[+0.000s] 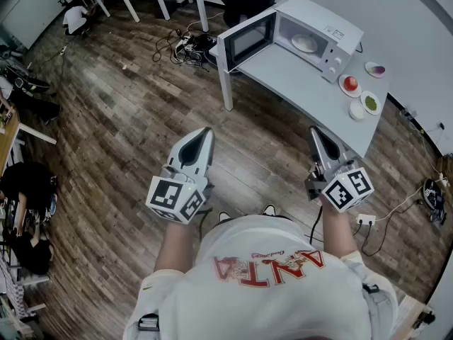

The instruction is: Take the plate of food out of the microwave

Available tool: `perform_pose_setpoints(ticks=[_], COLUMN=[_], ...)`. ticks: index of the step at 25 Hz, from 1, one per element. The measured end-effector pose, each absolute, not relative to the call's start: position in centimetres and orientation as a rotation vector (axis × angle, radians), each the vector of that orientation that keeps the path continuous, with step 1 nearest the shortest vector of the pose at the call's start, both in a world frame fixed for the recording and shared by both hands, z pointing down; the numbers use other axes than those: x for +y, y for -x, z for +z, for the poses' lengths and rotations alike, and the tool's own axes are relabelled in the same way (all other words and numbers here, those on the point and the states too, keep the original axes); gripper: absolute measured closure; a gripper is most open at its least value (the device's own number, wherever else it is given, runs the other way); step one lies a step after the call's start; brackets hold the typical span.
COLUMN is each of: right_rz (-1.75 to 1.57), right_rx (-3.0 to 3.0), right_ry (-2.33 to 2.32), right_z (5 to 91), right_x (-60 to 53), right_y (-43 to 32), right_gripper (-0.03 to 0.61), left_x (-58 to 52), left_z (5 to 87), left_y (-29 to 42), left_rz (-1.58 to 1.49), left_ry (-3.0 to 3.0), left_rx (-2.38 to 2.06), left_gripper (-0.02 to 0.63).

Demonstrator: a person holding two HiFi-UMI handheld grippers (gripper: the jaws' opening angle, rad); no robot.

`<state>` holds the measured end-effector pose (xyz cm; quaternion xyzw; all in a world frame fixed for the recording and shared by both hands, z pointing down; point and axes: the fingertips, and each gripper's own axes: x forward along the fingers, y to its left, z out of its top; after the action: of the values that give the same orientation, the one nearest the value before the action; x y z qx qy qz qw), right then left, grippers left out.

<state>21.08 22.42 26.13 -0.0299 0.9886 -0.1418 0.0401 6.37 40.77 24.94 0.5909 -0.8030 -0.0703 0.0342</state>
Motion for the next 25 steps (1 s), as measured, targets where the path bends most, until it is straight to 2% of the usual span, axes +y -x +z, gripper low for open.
perform_pose_setpoints(ticks=[14,25], right_rz=[-0.419,-0.583], right_rx=[3.035,2.945], right_ry=[0.104,0.119], right_z=[26.4,26.6], right_x=[22.1,23.0], right_y=[-20.9,-19.3], right_gripper=[0.577,0.575], left_x=[40.1,43.5], left_z=[25.3,25.5], left_y=[-6.0,-4.5], left_rz=[-0.224,-0.261], left_ry=[-1.832,-1.788], left_rx=[-2.456,-2.476], left_gripper=[0.604,0.604])
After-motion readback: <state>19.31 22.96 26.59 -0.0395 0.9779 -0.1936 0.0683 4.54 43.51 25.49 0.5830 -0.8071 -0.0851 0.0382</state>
